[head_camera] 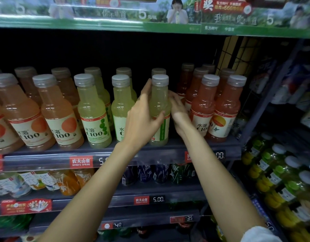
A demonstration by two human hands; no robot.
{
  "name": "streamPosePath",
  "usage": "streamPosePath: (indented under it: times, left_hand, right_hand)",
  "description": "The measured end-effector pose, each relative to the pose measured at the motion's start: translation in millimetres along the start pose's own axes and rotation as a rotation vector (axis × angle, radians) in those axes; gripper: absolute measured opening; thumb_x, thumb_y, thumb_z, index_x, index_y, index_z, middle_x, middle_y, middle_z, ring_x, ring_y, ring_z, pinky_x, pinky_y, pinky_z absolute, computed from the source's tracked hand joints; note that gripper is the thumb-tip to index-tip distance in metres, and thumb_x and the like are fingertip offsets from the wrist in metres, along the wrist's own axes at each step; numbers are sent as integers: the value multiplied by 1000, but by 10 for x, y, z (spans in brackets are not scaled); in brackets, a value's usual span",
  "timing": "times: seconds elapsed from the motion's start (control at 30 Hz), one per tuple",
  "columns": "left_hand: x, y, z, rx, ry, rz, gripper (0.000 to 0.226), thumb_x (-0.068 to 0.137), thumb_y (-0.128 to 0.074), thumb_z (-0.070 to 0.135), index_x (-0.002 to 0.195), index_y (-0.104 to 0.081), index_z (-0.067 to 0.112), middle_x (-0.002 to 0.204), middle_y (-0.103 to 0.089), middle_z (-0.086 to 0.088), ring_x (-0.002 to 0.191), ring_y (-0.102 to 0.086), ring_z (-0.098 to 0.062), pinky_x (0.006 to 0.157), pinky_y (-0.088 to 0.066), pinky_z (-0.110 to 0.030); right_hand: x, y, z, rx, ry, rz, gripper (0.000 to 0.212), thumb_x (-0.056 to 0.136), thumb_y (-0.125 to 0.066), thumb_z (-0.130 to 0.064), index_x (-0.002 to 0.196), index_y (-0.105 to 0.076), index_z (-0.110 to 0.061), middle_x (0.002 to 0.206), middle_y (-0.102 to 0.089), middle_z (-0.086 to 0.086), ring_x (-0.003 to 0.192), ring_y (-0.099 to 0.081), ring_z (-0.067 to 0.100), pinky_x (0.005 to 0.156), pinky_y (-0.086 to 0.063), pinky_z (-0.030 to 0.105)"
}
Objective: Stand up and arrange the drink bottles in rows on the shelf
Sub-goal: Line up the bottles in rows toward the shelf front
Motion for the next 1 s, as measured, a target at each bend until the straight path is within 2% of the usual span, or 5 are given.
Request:
streamPosePath:
  times: [0.3, 0.43, 0.57, 0.77, 1.0]
  left_hand:
    - [-407, 443, -214, 122, -83, 290, 47, 87, -62, 4, 132, -48, 4, 127, -56, -9, 119, -50, -21, 98, -45, -38]
    - [-458, 575, -328, 212, -46, 343, 43, 85, -63, 4, 126, -53, 3, 125, -56, -12, 120, -45, -22, 104, -30, -18]
    - [-486, 645, -447, 216, 29, 330, 50, 87, -63, 10, 134, -46, 2, 135, -47, -15, 126, -41, -25, 107, -30, -24]
    - [-420, 533, -530, 233, 73, 220, 70, 90, -64, 21, 146, -26, 3, 147, -35, -15, 135, -34, -25, 107, -20, -14]
    - [-390, 430, -513, 242, 44, 203, 76, 88, -67, 14, 148, -22, 4, 147, -39, -14, 130, -39, -25, 104, -20, -12]
  right_hand:
    - [-75, -114, 79, 111, 9, 25, 43, 102, -28, -39, 140, -40, -23, 137, -51, 6, 124, -51, 19, 105, -41, 41]
    - [-177, -77, 15, 24, 62, 89, 44, 103, -26, -39, 141, -40, -22, 138, -48, -3, 126, -46, 12, 107, -38, 32]
    - [-434, 40, -313, -258, 380, 119, 43, 94, -38, -42, 128, -54, -21, 123, -48, -9, 122, -43, 10, 104, -35, 25]
    - [-424, -56, -444, -349, 284, -146, 39, 86, -65, -26, 121, -55, -15, 111, -61, -9, 104, -56, 1, 88, -44, 15]
    - [-417, 15, -607, -623, 319, 66, 55, 69, -78, -48, 108, -52, -18, 106, -59, -3, 95, -56, 13, 80, -47, 28]
Point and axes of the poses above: each hand's wrist, its own x-axis towards the middle knuckle, its own y-axis out of the back of the hand, z = x × y, the point moved 8 cm from there along x, towards the middle knuckle
